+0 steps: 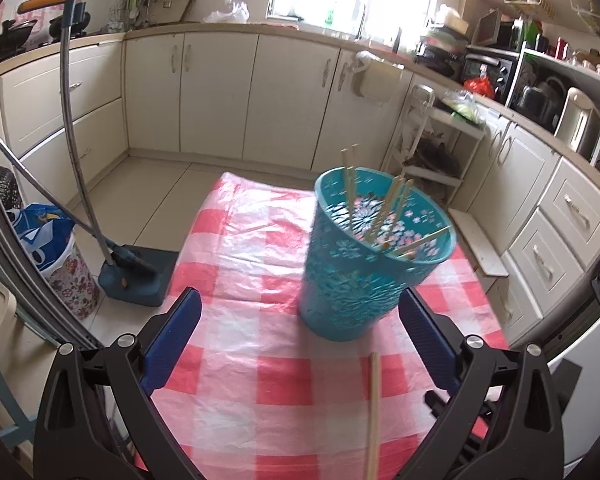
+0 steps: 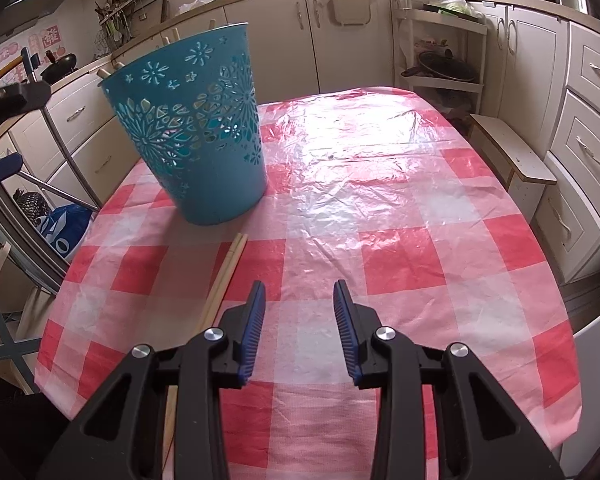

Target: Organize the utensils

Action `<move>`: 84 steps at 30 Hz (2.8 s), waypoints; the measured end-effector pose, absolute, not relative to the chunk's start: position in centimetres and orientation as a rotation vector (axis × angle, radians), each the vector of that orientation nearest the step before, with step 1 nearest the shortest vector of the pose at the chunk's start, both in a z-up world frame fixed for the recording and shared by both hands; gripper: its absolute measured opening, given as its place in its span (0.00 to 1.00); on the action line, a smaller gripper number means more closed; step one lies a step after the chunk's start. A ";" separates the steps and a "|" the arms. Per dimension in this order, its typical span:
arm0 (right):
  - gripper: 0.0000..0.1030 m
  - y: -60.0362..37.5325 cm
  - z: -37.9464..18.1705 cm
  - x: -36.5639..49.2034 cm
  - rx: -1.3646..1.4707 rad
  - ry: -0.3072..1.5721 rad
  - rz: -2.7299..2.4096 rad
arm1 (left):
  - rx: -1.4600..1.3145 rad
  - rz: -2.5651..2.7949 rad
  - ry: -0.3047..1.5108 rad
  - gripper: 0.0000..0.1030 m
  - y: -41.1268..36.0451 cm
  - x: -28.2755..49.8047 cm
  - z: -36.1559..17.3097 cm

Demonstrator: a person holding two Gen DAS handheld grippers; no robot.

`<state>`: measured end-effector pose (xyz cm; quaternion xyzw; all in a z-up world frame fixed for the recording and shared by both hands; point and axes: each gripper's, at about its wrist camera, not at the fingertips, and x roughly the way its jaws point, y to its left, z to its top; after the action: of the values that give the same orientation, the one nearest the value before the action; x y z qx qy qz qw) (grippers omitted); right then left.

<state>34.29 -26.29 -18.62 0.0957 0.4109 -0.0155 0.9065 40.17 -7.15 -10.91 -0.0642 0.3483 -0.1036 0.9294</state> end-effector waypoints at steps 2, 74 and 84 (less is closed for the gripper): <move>0.34 -25.9 -18.6 34.3 0.185 0.849 -0.020 | -0.138 -0.195 0.748 0.92 -6.0 40.9 -11.5; 0.05 -25.9 -20.5 34.9 -0.013 0.941 0.040 | 0.010 -0.338 0.999 0.05 -14.4 39.4 -24.0; 0.05 -24.3 -20.7 35.4 -0.061 0.934 0.084 | -0.008 -0.321 1.003 0.05 -12.6 39.7 -24.2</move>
<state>35.37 -24.30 -20.67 -0.0296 0.4499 0.0407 0.8916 39.68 -12.56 -24.16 -0.0037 0.4784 -0.1534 0.8646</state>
